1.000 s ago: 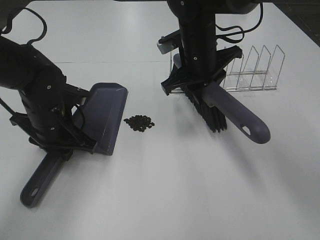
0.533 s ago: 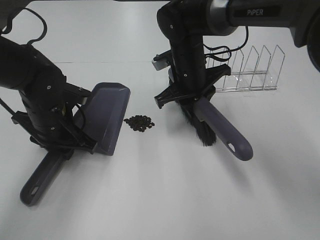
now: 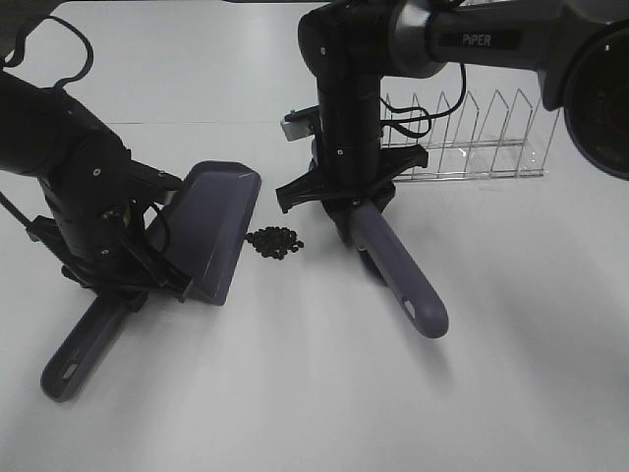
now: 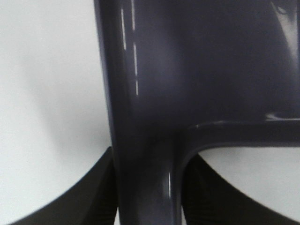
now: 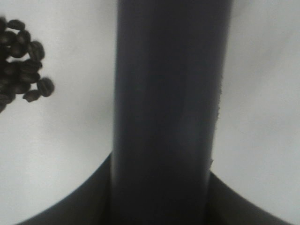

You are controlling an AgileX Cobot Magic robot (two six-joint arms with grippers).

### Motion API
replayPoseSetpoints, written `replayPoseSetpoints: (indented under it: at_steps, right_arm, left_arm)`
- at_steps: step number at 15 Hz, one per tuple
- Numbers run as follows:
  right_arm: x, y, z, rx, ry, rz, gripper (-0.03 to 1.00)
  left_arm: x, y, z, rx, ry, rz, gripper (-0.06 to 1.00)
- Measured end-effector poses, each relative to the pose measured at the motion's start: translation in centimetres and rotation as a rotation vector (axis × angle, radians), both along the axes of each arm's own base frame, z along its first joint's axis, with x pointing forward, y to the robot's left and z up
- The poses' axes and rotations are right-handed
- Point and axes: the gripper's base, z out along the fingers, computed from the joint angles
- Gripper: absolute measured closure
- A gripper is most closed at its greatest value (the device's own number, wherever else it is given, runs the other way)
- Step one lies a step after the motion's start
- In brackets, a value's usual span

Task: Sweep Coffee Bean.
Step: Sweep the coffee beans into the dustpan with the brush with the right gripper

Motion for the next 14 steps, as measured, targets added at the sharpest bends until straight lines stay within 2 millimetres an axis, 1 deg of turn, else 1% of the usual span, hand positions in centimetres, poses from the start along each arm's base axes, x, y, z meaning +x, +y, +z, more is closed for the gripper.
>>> replayPoseSetpoints:
  at_steps: [2, 5, 7, 10, 12, 14]
  right_arm:
    - [-0.3, 1.6, -0.1, 0.06, -0.019, 0.011, 0.68]
    - [-0.5, 2.9, -0.1, 0.145, -0.033, 0.002, 0.68]
    - [-0.5, 3.3, -0.4, 0.178, -0.026, -0.013, 0.68]
    - [-0.6, 3.7, -1.5, 0.207, 0.01, -0.031, 0.68]
    - [-0.1, 3.7, -0.5, 0.183, -0.016, -0.011, 0.68]
    - [0.9, 3.1, 1.4, 0.094, -0.082, 0.027, 0.68]
  left_arm:
    - [0.0, 0.0, 0.0, -0.002, -0.002, -0.002, 0.59]
    - [0.0, 0.0, 0.0, -0.004, -0.004, -0.002, 0.59]
    - [0.0, 0.0, 0.0, -0.003, -0.004, -0.002, 0.59]
    - [0.0, 0.0, 0.0, -0.002, -0.003, -0.003, 0.59]
    - [0.0, 0.0, 0.0, -0.002, -0.003, -0.003, 0.59]
    - [0.0, 0.0, 0.0, -0.002, -0.003, -0.003, 0.59]
